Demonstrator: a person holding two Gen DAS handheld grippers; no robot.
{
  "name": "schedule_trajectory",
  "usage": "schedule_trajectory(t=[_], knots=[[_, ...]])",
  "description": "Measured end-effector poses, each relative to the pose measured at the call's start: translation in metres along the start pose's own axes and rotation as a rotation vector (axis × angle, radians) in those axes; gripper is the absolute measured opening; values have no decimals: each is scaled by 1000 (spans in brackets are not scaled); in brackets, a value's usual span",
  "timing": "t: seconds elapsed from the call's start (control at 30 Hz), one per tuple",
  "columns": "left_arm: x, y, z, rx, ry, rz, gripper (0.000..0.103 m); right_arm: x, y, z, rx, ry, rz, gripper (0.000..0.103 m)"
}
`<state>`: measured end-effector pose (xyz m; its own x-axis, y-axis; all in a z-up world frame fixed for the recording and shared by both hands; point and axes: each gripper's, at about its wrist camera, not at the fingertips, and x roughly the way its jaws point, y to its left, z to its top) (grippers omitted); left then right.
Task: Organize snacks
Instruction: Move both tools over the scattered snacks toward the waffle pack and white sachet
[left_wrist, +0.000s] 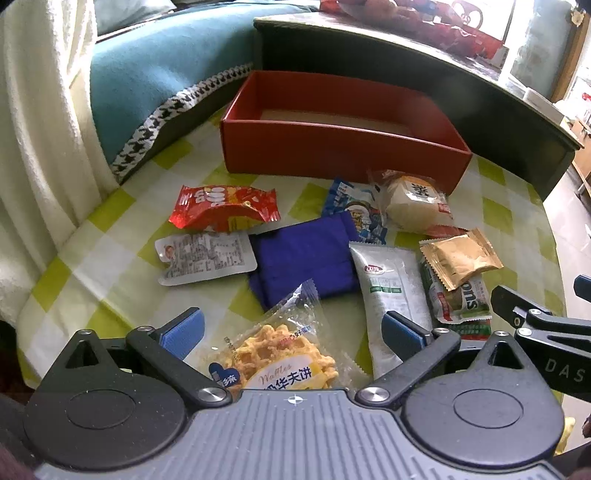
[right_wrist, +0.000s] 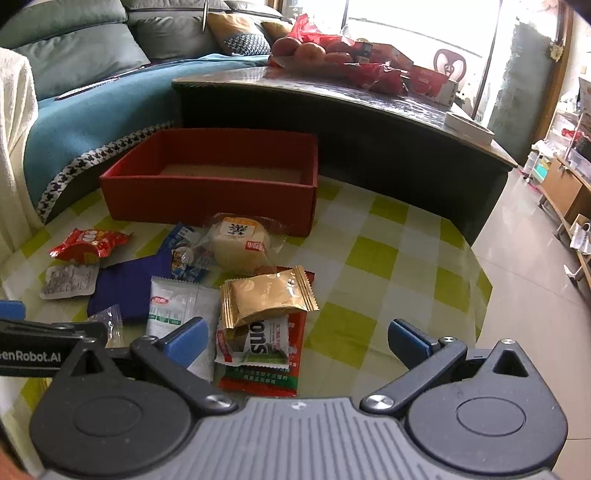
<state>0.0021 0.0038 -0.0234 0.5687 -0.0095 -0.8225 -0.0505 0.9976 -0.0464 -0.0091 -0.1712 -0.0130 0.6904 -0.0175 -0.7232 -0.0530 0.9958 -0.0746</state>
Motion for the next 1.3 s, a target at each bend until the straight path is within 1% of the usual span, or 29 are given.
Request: schedule_trajectory(t=[1.3], knots=[[3, 1, -2, 3, 26, 9, 102, 6, 2, -1, -2, 33, 17, 103]])
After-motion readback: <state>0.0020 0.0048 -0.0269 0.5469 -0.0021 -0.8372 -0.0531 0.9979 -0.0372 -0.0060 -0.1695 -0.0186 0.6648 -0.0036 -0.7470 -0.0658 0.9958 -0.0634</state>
